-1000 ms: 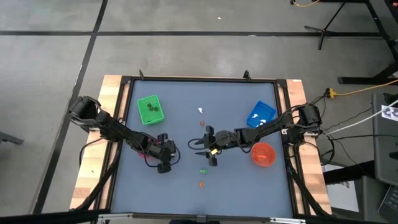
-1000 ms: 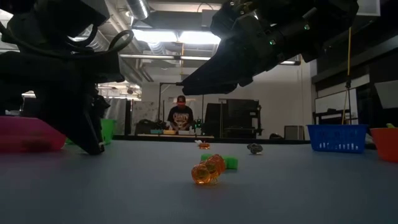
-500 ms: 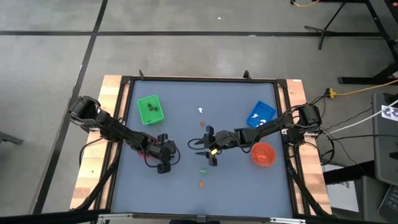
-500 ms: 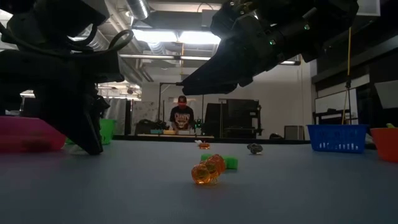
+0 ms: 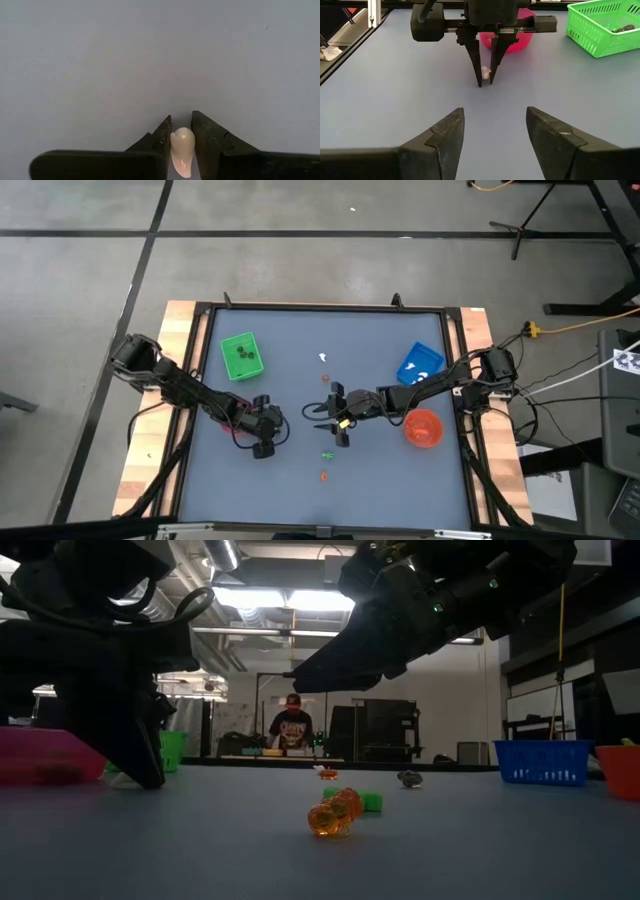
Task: Sort Halloween decoration
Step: Put the small white ghost toy into the blue basket
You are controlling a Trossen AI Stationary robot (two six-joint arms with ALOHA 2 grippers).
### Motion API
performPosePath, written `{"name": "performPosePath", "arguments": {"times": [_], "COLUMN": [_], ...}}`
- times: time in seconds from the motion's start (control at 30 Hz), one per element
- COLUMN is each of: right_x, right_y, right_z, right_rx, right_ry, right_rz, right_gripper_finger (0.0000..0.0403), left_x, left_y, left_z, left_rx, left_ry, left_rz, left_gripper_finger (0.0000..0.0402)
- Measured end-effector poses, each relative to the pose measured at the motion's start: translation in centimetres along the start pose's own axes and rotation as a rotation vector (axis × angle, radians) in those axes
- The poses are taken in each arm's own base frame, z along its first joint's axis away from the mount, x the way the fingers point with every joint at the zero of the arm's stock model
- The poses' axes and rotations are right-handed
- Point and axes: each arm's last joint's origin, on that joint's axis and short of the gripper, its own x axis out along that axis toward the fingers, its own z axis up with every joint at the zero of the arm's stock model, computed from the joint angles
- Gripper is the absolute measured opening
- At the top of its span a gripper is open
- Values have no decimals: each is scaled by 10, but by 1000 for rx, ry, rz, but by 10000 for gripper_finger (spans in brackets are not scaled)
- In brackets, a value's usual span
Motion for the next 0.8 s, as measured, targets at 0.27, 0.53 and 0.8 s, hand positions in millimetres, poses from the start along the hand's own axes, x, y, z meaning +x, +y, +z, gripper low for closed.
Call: {"name": "performPosePath", "arguments": {"times": [0.27, 0.53, 0.8], "right_x": [0, 0, 0], "right_y": [0, 0, 0], "right_z": [0, 0, 0], "right_rx": [0, 0, 0], "right_ry": [0, 0, 0], "right_rz": [0, 0, 0], "right_gripper_finger": [214, 214, 214], "left_x": [-5, -11, -17], "left_y": [0, 0, -8], "left_z": [3, 6, 23], "left_rx": [-7, -15, -22], "left_ry": [-23, -48, -104], "left_rz": [-14, -26, -45], "left_gripper_finger": [48, 48, 48]}}
